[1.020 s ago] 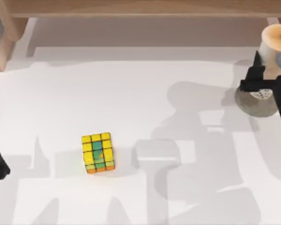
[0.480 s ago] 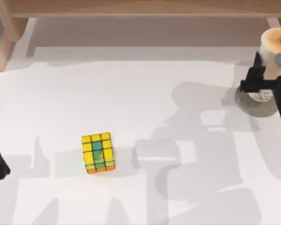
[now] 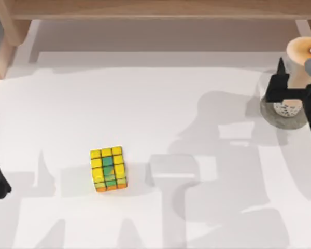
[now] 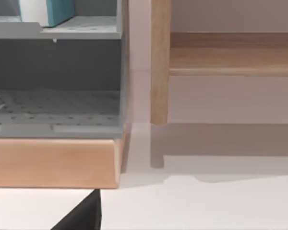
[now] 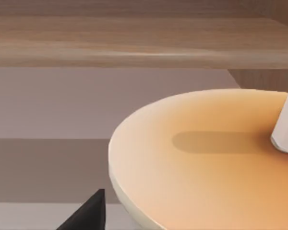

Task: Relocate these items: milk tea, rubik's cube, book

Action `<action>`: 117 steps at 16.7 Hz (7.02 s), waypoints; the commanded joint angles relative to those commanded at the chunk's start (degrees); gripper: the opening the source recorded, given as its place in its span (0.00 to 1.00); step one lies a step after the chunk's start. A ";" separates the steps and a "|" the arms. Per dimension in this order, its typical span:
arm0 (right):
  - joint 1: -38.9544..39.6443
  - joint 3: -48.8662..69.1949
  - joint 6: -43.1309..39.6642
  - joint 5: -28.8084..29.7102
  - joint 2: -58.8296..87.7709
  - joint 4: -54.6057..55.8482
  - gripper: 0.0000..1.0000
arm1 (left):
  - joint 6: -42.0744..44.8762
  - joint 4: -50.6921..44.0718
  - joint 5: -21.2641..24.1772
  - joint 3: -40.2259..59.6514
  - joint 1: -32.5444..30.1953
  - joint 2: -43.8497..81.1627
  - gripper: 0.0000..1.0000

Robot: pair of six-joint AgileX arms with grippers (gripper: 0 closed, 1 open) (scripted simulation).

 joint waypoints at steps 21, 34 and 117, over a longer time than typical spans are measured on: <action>2.16 -8.94 -0.03 2.13 -19.71 -10.72 1.00 | 0.00 0.00 0.00 0.00 0.00 0.00 1.00; 0.24 -11.81 0.09 0.12 -33.01 -21.46 1.00 | 0.00 0.00 0.00 0.00 0.00 0.00 1.00; -11.58 -32.31 -0.86 -13.06 -115.21 -81.25 1.00 | -41.60 -52.48 0.07 74.36 -32.42 111.87 0.00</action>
